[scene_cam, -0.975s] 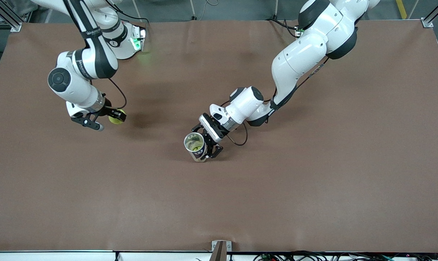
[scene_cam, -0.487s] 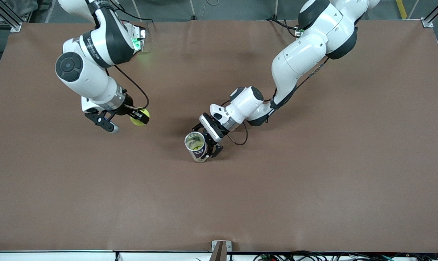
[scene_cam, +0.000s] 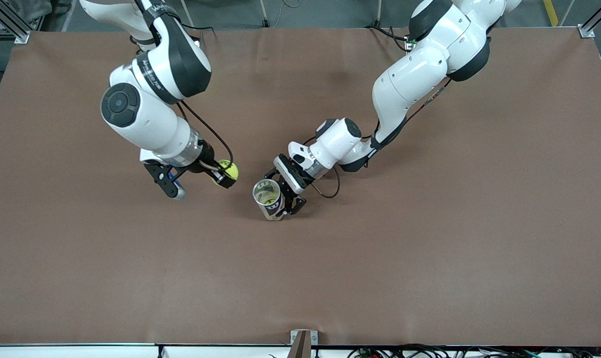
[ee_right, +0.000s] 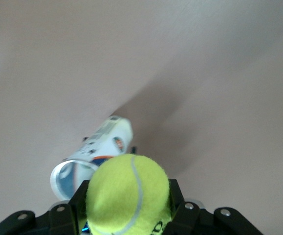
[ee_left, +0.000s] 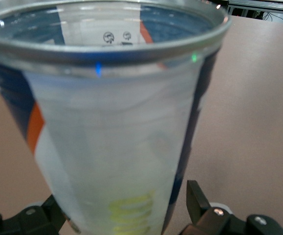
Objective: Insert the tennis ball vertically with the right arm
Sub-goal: 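Carry the second ball with the right gripper over the tube opening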
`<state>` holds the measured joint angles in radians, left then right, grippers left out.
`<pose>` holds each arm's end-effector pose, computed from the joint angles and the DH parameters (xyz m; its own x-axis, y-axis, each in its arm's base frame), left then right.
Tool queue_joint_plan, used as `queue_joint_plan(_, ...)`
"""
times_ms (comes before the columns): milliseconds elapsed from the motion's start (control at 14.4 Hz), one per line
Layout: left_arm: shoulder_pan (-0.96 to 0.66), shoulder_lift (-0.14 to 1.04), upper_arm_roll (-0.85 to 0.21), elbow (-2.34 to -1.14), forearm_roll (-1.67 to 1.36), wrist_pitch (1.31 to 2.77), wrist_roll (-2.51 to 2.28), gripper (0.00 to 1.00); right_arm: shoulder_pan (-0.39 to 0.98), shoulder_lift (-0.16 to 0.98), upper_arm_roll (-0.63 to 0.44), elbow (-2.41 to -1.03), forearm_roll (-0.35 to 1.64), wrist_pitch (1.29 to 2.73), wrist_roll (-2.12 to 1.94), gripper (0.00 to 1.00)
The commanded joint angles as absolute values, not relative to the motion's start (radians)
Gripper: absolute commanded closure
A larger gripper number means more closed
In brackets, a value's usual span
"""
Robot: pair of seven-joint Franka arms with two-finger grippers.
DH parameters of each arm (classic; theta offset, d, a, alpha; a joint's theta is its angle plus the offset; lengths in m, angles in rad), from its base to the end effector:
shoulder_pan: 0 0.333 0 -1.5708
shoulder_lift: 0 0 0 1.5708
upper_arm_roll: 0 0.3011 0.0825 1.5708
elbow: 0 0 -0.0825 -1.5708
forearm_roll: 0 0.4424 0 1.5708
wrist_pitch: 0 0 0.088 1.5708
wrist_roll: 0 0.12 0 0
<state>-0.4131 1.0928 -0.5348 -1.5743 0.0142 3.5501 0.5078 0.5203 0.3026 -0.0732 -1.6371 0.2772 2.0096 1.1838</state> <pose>0.5087 -0.5590 0.1095 0.3144 -0.4136 0.8545 -0.8291 -0.5580 0.0349 0.6282 0.3271 0.4023 0.6636 -0.7222 -0.1951 -0.7477 -0.6487 -0.1421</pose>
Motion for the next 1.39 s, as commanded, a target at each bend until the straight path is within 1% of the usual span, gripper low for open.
queue_joint_plan(0, -0.405, 1.081, -0.538, -1.588, 0.028, 3.551, 0.503, 0.0, 0.531, 0.377, -0.081, -1.528, 0.319, 1.983, 1.278, 0.99)
queue_joint_plan(209, -0.403, 1.078, -0.538, -1.588, 0.029, 3.551, 0.506, 0.0, 0.545, 0.435, -0.081, -1.459, 0.321, 1.983, 1.333, 0.99)
queue_joint_plan(696, -0.397, 1.078, -0.538, -1.589, 0.029, 3.551, 0.505, 0.0, 0.581, 0.555, -0.081, -1.356, 0.318, 1.999, 1.425, 0.99)
queue_joint_plan(1184, -0.396, 1.078, -0.538, -1.589, 0.029, 3.551, 0.505, 0.0, 0.615, 0.575, -0.083, -1.358, 0.313, 1.997, 1.434, 0.99)
queue_joint_plan(1253, -0.394, 1.078, -0.538, -1.591, 0.029, 3.551, 0.505, 0.0, 0.617, 0.575, -0.083, -1.356, 0.311, 1.997, 1.434, 0.98)
queue_joint_plan(1323, -0.394, 1.078, -0.538, -1.598, 0.029, 3.551, 0.502, 0.0, 0.617, 0.577, -0.083, -1.356, 0.314, 1.997, 1.433, 0.93)
